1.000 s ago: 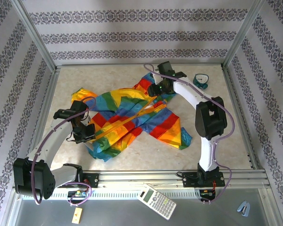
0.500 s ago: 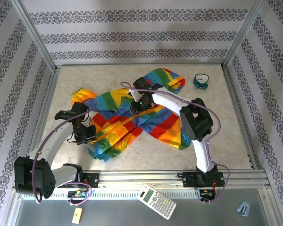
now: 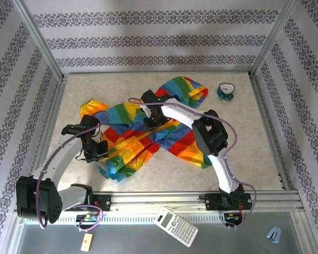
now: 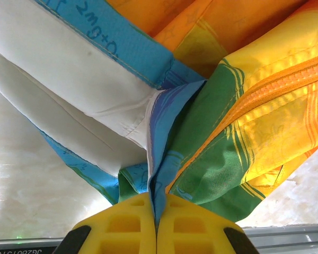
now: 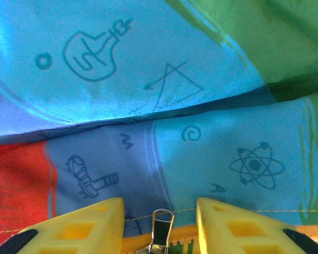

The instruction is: Zip up the jacket

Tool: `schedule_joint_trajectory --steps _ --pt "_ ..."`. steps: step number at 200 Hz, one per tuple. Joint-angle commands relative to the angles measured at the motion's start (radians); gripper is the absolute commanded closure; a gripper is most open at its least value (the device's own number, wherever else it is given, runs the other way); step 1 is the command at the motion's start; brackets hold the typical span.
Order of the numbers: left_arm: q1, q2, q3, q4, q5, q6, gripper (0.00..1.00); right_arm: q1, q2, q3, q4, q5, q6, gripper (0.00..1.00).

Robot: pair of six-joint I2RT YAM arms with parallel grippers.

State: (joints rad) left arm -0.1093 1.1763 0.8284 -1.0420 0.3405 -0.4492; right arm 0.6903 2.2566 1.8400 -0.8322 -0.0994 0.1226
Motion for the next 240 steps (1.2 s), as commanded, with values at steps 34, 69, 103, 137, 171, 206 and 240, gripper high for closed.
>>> schedule_joint_trajectory --steps 34,69,103,137,171,206,240 --pt "0.011 -0.011 -0.013 0.026 0.019 0.002 1.0 0.055 0.089 0.103 -0.212 0.256 -0.031 0.65" --pt "0.011 -0.015 -0.015 0.028 0.022 0.003 1.0 0.056 0.059 0.094 -0.207 0.282 -0.023 0.82" --pt "0.011 -0.023 -0.015 0.03 0.026 0.004 1.0 0.052 0.003 0.05 -0.161 0.279 -0.01 0.98" --pt "0.012 -0.029 -0.017 0.03 0.028 0.004 1.0 0.034 -0.066 -0.043 -0.078 0.245 0.033 1.0" --pt "0.011 -0.03 -0.017 0.031 0.036 0.009 1.0 0.002 -0.131 -0.146 0.016 0.181 0.089 1.0" --pt "0.012 -0.045 -0.014 0.026 0.045 0.012 1.0 -0.059 -0.217 -0.289 0.174 0.066 0.186 1.0" --pt "0.011 -0.087 -0.007 0.01 0.053 0.014 1.0 -0.113 -0.302 -0.432 0.352 0.042 0.25 1.0"
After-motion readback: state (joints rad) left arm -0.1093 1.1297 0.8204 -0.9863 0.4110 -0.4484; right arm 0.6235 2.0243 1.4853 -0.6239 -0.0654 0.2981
